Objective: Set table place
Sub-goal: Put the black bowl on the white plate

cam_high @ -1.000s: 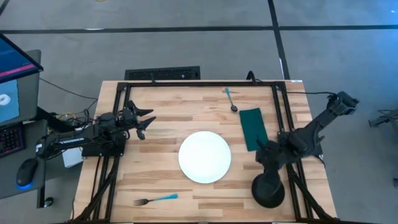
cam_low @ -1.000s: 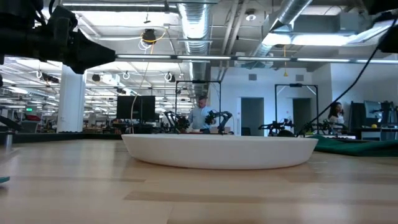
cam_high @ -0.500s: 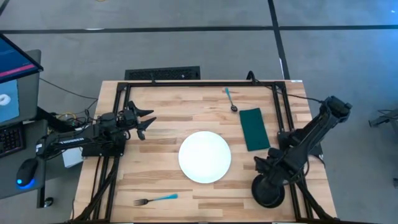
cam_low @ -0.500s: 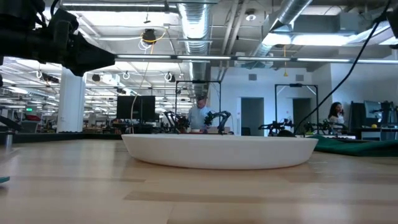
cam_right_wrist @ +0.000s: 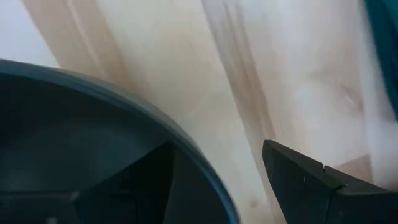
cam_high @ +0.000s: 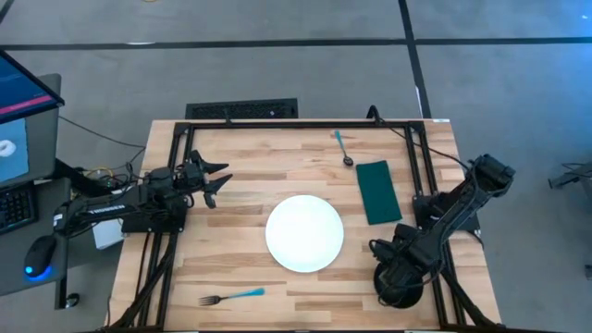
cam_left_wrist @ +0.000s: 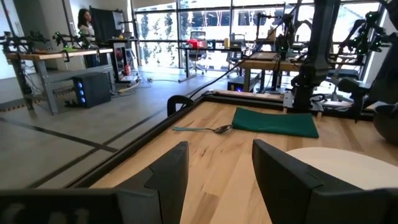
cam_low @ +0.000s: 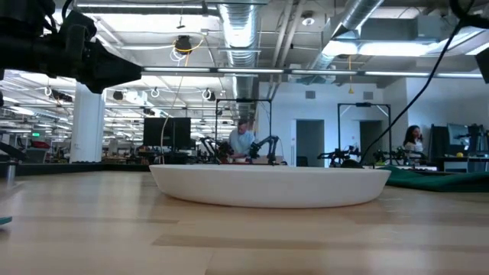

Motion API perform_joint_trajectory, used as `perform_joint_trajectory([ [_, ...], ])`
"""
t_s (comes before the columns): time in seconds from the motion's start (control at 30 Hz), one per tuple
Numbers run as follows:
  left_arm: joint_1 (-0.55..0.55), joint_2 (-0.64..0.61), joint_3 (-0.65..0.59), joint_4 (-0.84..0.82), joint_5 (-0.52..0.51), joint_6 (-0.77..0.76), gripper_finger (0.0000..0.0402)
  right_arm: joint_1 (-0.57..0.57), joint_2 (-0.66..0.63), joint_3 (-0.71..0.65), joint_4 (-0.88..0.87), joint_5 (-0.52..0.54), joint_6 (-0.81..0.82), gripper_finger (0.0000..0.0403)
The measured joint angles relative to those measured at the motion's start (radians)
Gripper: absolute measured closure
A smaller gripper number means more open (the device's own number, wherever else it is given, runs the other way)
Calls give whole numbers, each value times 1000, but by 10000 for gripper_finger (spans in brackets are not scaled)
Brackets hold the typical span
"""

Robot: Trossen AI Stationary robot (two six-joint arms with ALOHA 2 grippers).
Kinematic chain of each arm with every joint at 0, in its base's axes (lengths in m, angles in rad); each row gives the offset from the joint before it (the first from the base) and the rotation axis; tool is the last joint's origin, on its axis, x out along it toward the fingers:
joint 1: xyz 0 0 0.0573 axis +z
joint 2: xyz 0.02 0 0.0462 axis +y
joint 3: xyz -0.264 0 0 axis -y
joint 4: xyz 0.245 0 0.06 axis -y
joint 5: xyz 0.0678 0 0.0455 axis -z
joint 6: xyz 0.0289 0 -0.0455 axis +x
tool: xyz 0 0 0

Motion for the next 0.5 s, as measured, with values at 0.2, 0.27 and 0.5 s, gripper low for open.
perform_joint_trajectory([
  [0.2,0,0,0,0,0,0,234,0,14,0,14,-3,-54,132],
  [0.27,0,0,0,1,0,0,234,0,14,0,25,-3,-59,132],
  [0.5,0,0,0,5,0,0,234,0,14,0,91,-5,-62,132],
])
